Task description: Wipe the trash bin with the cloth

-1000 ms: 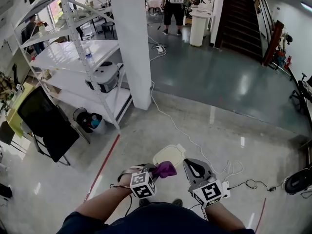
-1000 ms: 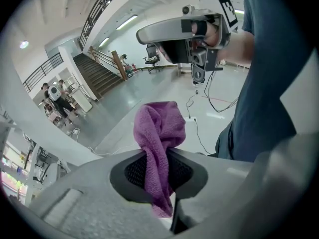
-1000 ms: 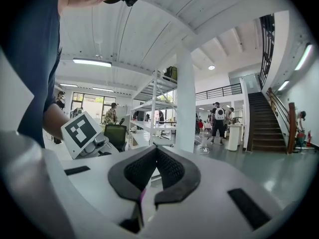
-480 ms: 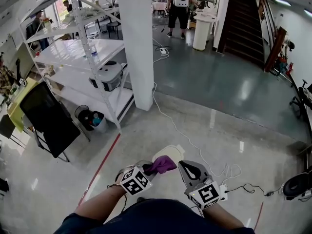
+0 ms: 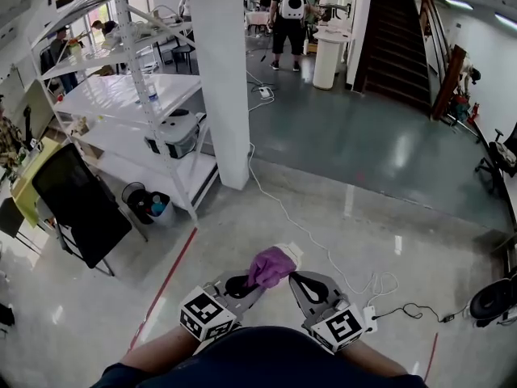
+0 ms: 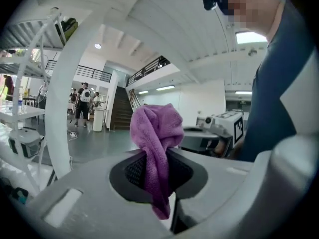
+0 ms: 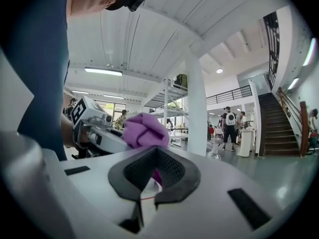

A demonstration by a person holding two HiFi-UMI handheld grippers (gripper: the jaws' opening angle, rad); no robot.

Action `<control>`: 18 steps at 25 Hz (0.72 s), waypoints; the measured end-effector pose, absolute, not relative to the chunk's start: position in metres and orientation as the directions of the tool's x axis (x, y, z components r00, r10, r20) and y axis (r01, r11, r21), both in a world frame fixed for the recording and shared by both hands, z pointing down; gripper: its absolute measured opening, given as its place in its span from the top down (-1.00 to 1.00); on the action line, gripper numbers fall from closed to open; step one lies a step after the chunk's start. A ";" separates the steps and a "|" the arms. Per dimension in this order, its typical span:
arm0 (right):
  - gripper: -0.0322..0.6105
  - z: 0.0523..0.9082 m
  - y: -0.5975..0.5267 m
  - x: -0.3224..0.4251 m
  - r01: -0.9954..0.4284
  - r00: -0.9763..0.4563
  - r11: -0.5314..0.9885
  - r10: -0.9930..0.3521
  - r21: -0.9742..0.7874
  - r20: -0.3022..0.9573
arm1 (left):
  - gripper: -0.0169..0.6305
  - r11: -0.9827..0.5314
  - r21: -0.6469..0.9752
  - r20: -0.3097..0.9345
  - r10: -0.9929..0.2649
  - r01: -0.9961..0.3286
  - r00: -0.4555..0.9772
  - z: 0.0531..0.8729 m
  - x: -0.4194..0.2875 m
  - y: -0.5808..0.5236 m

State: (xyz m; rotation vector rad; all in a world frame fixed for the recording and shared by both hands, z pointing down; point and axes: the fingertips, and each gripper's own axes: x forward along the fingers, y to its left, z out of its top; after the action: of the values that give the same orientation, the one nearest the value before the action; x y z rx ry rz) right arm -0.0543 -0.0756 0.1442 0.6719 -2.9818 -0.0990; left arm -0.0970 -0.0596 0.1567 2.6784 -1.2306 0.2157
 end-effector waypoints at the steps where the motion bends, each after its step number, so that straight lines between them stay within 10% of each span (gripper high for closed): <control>1: 0.87 0.144 -0.073 -0.054 -0.422 -0.901 0.903 -0.428 0.081 0.072 | 0.78 -0.638 0.127 0.172 -0.740 -0.759 0.651 0.150 -0.095 -0.058; 18: 0.87 0.153 -0.053 -0.057 -0.371 -0.922 0.928 -0.374 0.044 0.105 | 0.78 -0.611 0.202 0.045 -0.775 -0.766 0.630 0.138 -0.084 -0.048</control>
State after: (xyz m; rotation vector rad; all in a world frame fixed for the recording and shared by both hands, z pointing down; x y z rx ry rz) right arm -0.0572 -0.0535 0.1534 0.5765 -2.9748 -0.0351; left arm -0.0842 -0.0479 0.1380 2.6497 -1.2686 -0.0689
